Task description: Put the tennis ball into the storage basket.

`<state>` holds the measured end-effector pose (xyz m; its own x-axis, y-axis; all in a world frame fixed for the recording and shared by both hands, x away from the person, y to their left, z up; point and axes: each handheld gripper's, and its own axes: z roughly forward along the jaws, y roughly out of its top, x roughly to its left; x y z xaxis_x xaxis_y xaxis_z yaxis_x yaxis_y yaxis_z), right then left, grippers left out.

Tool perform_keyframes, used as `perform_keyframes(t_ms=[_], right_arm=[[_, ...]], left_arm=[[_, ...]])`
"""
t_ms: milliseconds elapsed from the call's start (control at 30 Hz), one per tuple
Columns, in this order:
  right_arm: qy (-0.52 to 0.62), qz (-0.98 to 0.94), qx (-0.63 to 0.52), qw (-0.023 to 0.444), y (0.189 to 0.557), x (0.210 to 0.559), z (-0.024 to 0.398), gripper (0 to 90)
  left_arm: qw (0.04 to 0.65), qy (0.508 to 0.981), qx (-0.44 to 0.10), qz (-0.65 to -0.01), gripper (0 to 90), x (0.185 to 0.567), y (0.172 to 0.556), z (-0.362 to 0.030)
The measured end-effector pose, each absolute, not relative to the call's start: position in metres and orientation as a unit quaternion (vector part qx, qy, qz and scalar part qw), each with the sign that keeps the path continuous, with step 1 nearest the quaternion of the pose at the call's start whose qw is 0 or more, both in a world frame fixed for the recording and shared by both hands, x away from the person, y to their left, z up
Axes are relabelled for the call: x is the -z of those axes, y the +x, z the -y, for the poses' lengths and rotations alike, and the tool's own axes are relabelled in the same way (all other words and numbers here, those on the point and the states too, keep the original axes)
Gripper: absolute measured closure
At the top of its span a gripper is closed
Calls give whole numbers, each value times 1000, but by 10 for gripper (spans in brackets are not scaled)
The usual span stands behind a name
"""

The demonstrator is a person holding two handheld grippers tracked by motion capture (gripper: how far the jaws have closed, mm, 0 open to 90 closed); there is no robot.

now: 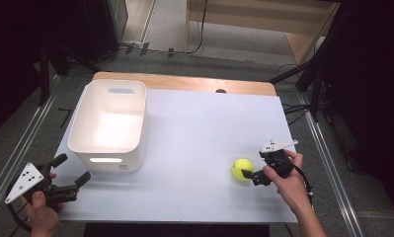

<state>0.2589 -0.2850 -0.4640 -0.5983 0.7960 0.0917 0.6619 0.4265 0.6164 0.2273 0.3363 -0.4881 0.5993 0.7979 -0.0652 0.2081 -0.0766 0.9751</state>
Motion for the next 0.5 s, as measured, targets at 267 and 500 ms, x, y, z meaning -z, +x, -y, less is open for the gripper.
perform_keyframes(t_ms=[267,500], right_arm=[[436,-847,-290,97,264,467,279,0],[433,-855,-272,87,268,470,276,0]], left_arm=[[570,689,-258,-366,0,488,227,-336],[570,688,-259,-366,0,488,227,-336]])
